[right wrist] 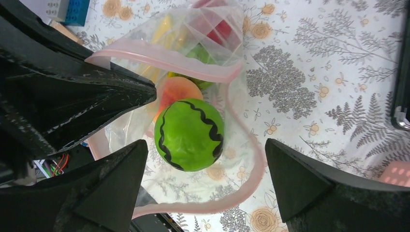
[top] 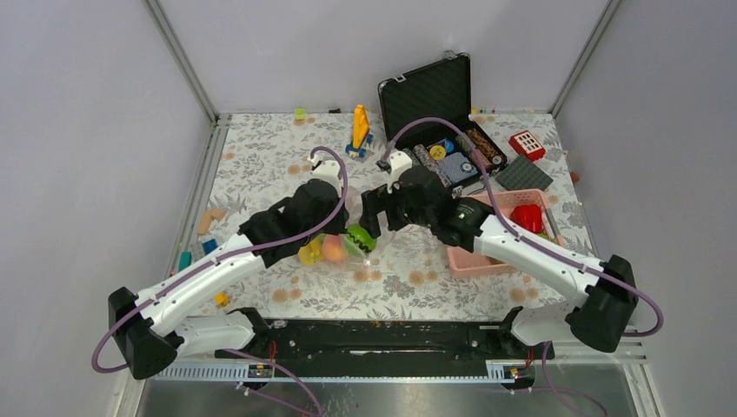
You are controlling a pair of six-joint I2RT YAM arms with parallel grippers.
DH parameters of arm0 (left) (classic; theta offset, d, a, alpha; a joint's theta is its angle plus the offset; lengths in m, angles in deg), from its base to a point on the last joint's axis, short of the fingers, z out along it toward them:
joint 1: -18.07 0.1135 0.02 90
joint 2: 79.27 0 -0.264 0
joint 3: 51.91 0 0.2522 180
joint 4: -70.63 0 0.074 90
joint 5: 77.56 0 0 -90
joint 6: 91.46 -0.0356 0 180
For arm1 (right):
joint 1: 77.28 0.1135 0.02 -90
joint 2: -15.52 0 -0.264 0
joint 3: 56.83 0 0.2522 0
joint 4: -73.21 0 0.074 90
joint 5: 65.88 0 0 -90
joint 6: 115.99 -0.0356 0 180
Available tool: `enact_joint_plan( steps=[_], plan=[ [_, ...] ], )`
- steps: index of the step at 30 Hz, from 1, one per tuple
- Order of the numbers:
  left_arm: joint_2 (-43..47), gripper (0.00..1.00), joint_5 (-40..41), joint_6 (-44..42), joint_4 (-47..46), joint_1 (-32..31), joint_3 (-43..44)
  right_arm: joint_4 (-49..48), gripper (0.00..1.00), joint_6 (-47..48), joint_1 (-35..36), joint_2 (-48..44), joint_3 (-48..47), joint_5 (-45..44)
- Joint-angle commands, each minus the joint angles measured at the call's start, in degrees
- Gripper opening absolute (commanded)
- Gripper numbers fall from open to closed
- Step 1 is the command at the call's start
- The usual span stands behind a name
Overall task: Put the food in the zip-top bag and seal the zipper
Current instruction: Place the fake fruit in the zipper food storage bag, then pick up the fake vegetable from the bin.
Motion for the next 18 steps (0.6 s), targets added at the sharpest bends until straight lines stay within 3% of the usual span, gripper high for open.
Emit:
enact_joint_plan(
  steps=[1, 8, 18],
  plan=[
    [2.08, 0.0, 0.22, 0.02, -3.21, 0.31, -0.01, 1.85, 1.0, 0.45, 0.52, -4.81, -2.01, -4.5],
    [2.75, 0.0, 0.75, 0.54, -3.08, 0.25, 0.48, 11.15, 1.0, -4.91, -0.67, -8.57, -1.39, -19.95],
    [1.36, 0.0, -5.42, 4.61, 4.68, 0.27, 13.95, 18.55, 1.0, -8.95, -14.07, -17.49, 6.41, -16.58]
  ],
)
